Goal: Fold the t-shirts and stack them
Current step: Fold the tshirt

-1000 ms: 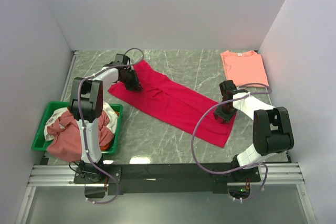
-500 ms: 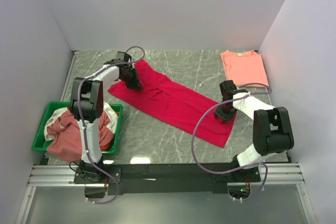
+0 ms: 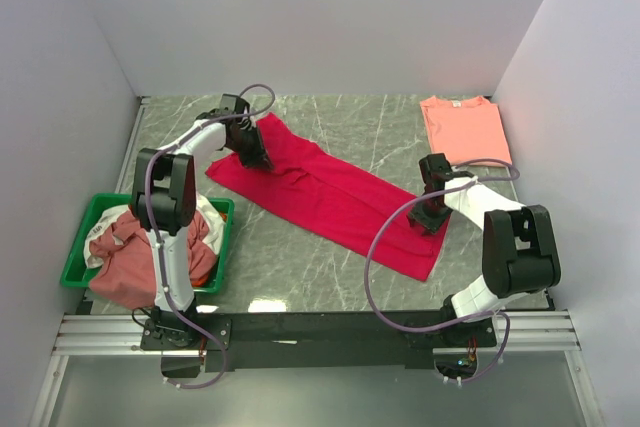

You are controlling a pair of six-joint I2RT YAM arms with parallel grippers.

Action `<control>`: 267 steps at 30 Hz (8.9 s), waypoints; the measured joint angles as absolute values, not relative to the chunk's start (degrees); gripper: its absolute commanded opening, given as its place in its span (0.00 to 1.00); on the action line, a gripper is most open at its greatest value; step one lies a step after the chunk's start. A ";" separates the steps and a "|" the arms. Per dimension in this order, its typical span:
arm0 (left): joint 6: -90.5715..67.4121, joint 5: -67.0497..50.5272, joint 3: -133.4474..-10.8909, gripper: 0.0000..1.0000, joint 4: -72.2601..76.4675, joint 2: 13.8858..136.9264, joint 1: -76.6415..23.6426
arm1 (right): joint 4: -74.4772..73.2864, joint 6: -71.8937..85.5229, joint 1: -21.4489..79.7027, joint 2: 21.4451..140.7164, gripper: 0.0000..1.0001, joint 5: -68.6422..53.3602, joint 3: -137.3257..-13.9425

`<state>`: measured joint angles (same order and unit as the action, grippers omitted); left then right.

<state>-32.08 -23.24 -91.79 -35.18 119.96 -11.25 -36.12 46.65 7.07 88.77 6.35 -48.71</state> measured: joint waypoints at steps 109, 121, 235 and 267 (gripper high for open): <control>-26.11 -5.48 -93.19 0.43 -32.23 122.89 -3.38 | -36.73 46.61 4.05 88.92 0.46 6.20 -48.53; -25.54 -4.32 -93.19 0.07 -32.36 123.11 -3.57 | -36.71 46.61 3.86 88.90 0.46 5.98 -48.49; -21.76 1.50 -80.16 0.17 -31.31 113.47 -24.99 | -31.83 45.58 3.16 84.01 0.45 4.93 -43.46; -21.39 -0.99 -89.73 0.00 -43.46 113.47 -25.28 | -31.83 45.56 3.11 84.01 0.45 4.86 -43.44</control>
<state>-21.39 -0.99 -89.73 -43.46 113.47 -25.28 -31.83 45.56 3.11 84.01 4.86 -43.44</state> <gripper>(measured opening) 0.013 0.456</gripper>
